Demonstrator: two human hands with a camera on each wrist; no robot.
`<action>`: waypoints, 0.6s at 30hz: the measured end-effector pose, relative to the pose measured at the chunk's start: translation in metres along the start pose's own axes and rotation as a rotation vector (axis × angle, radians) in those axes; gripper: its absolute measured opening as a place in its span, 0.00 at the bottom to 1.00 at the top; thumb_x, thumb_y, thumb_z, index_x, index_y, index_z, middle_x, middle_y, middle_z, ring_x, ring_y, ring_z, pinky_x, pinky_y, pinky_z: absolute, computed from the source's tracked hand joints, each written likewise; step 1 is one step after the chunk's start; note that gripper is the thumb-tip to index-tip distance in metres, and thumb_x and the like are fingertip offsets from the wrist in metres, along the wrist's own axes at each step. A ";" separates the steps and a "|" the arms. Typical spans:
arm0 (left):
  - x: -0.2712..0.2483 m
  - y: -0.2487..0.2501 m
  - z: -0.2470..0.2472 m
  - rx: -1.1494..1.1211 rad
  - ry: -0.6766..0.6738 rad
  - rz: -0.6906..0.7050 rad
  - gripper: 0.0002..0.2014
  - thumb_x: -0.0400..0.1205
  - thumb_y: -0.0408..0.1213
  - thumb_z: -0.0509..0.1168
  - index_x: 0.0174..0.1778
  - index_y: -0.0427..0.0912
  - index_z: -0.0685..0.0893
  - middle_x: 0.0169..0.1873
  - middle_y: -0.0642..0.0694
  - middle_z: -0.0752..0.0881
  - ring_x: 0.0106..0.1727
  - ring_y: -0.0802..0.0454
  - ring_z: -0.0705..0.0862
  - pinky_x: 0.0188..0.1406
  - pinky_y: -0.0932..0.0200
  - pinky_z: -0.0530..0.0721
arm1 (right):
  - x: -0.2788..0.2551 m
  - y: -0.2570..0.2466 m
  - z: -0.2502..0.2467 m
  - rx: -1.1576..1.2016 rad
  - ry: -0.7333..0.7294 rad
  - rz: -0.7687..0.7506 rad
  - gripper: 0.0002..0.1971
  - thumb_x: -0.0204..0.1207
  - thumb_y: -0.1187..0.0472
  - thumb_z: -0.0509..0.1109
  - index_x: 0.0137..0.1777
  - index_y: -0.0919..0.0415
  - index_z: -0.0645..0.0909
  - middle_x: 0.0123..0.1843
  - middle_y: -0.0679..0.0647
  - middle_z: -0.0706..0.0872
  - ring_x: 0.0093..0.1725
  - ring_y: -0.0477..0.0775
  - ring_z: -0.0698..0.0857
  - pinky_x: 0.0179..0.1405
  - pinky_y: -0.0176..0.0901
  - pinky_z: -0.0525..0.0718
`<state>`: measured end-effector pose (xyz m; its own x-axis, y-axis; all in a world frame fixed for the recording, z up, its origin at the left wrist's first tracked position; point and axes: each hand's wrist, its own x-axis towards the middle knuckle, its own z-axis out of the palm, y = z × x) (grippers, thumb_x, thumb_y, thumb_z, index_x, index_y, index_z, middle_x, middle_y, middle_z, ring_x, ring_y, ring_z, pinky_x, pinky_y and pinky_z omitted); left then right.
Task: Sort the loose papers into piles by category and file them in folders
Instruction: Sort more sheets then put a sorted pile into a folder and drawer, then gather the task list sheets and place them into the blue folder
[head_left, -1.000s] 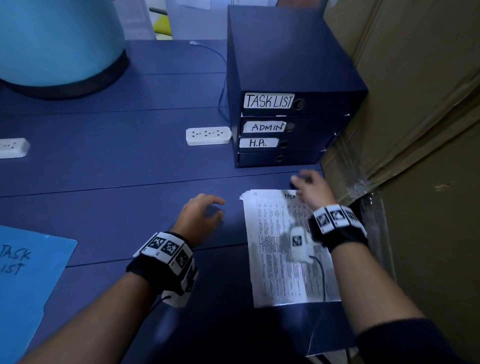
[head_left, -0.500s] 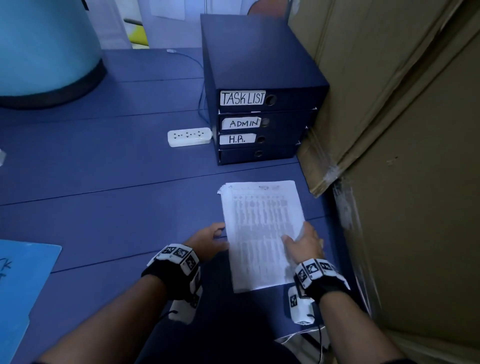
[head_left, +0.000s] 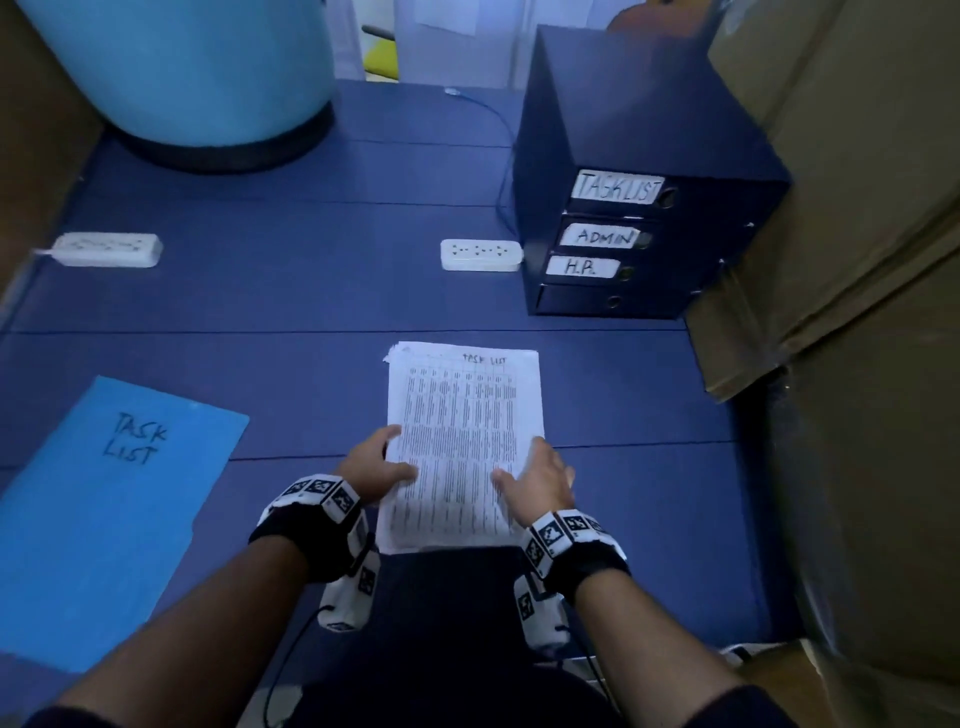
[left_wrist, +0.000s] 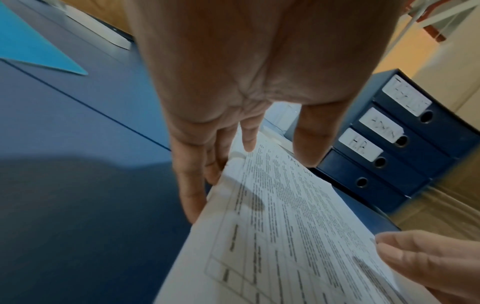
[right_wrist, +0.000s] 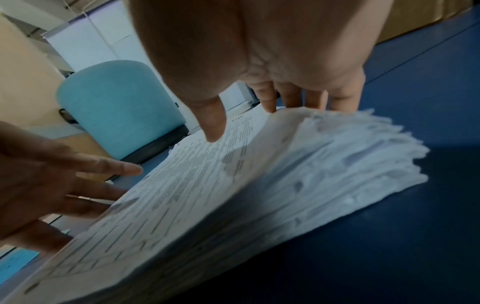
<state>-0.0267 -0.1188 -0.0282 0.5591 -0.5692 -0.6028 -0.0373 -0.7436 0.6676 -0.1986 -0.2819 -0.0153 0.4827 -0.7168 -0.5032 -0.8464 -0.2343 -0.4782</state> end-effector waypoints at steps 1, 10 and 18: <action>-0.003 -0.009 -0.006 -0.024 -0.003 0.000 0.51 0.59 0.56 0.71 0.80 0.43 0.64 0.74 0.44 0.74 0.73 0.43 0.75 0.72 0.42 0.74 | -0.002 -0.005 0.004 -0.007 -0.006 0.003 0.37 0.78 0.46 0.69 0.82 0.58 0.59 0.82 0.55 0.66 0.78 0.62 0.63 0.73 0.60 0.71; -0.059 -0.090 -0.099 -0.228 0.380 -0.004 0.24 0.75 0.31 0.71 0.68 0.37 0.79 0.62 0.37 0.84 0.64 0.44 0.82 0.64 0.57 0.75 | -0.046 -0.085 0.034 0.009 0.220 -0.231 0.26 0.80 0.54 0.70 0.75 0.60 0.70 0.77 0.56 0.70 0.73 0.60 0.70 0.67 0.47 0.64; -0.108 -0.224 -0.202 0.109 0.656 -0.325 0.29 0.72 0.33 0.74 0.70 0.37 0.77 0.69 0.34 0.76 0.71 0.35 0.73 0.73 0.46 0.70 | -0.091 -0.179 0.168 -0.353 -0.357 -0.692 0.26 0.75 0.49 0.69 0.74 0.48 0.75 0.75 0.51 0.73 0.74 0.58 0.72 0.73 0.56 0.73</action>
<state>0.0887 0.1803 -0.0246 0.9347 -0.0135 -0.3551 0.1512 -0.8891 0.4319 -0.0531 -0.0639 -0.0045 0.9087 -0.1010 -0.4052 -0.3266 -0.7763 -0.5391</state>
